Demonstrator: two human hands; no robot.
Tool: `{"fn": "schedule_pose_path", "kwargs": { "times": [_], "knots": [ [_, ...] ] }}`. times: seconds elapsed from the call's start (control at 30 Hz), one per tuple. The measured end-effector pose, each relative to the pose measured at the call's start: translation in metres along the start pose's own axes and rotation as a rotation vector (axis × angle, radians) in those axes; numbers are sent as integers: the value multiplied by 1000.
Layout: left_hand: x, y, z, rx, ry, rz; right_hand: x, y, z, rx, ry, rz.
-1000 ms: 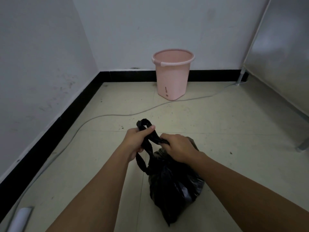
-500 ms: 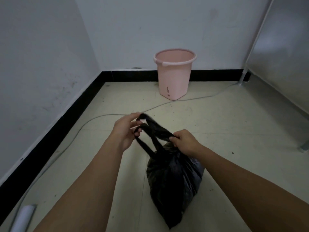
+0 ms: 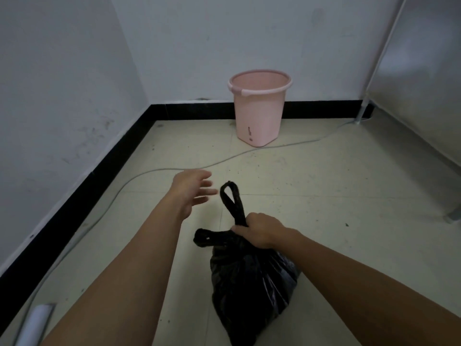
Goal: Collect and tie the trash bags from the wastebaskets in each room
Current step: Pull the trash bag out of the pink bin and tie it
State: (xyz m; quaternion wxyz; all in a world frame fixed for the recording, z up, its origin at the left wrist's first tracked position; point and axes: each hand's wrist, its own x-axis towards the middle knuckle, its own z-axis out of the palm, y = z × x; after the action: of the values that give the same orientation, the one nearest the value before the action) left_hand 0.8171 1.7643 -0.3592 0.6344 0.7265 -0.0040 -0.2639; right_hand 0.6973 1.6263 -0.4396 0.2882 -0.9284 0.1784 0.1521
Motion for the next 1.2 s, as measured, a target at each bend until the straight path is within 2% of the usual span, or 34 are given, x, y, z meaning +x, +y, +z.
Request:
{"fn": "schedule_pose_path", "kwargs": {
  "times": [0.07, 0.1, 0.23, 0.37, 0.47, 0.53, 0.6, 0.63, 0.73, 0.8, 0.93, 1.03, 1.1, 1.2],
  "knots": [
    [6, -17, -9, 131, 173, -99, 0, 6, -4, 289, -100, 41],
    [5, -28, -12, 186, 178, -167, 0, 8, -7, 408, -121, 55],
    [-2, -65, -16, 343, -36, -396, 0, 4, -16, 588, -101, 64],
    [6, -60, -17, 370, -99, -351, 1, 9, -16, 663, -39, 133],
    [4, -57, -16, 520, -129, -312, 1, 17, -16, 734, -25, 180],
    [-3, -64, -16, 598, -202, -354, 2, 20, -17, 804, -9, 200],
    [-7, -70, -16, 448, -268, -382, 2, 23, -17, 865, 21, 228],
    [-6, -70, -16, 303, -234, -354, 2, 25, -17, 889, 35, 244],
    [6, -64, -23, -90, 43, -229, 0, 29, -17, 957, 28, 316],
    [12, -61, -27, -247, 119, -177, -1, 29, -19, 990, -75, 342],
    [10, -66, -24, -391, 3, -191, -1, 27, -28, 1076, -250, 325],
    [3, -73, -18, -297, -150, -239, 1, 32, -31, 1306, -261, 351],
    [-4, -77, -10, -84, -241, -229, 3, 33, -32, 1443, -247, 359],
    [-15, -85, 5, 184, -340, -185, 3, 28, -33, 1463, -291, 338]
  ]
}}
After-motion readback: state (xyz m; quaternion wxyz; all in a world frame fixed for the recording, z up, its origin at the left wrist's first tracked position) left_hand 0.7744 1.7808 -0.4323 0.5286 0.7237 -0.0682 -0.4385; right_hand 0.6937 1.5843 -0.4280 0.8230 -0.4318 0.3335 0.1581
